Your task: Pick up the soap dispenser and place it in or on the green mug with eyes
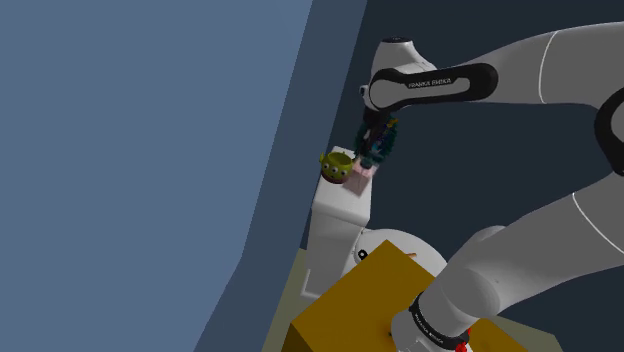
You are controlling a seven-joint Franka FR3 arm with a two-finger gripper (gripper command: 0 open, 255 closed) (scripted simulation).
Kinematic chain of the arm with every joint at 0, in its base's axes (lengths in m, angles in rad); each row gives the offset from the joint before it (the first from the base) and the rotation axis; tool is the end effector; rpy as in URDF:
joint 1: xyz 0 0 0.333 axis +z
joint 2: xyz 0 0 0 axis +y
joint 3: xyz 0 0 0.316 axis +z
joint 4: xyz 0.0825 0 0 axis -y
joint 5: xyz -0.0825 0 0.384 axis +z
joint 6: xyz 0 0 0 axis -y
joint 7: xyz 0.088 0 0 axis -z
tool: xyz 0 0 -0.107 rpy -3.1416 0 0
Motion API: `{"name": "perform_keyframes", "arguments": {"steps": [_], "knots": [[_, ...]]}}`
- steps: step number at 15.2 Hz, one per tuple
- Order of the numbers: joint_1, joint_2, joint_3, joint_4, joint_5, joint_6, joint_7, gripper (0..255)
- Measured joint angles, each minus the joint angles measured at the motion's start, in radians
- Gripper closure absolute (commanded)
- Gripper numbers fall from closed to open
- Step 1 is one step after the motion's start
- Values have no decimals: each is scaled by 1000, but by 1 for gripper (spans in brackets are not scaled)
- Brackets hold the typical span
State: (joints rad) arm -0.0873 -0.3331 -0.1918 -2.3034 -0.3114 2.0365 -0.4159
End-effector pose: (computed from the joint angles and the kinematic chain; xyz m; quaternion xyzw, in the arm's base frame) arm 0.4338 -0.1471 0.4828 0.9839 0.1371 -0.0068 0.1141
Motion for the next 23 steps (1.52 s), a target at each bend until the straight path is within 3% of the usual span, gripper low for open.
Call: {"name": "perform_keyframes", "arguments": {"steps": [15, 23], "knots": [[7, -11, 11, 188, 24, -194, -45, 255], [-6, 280, -41, 573, 85, -272, -151, 255]]}}
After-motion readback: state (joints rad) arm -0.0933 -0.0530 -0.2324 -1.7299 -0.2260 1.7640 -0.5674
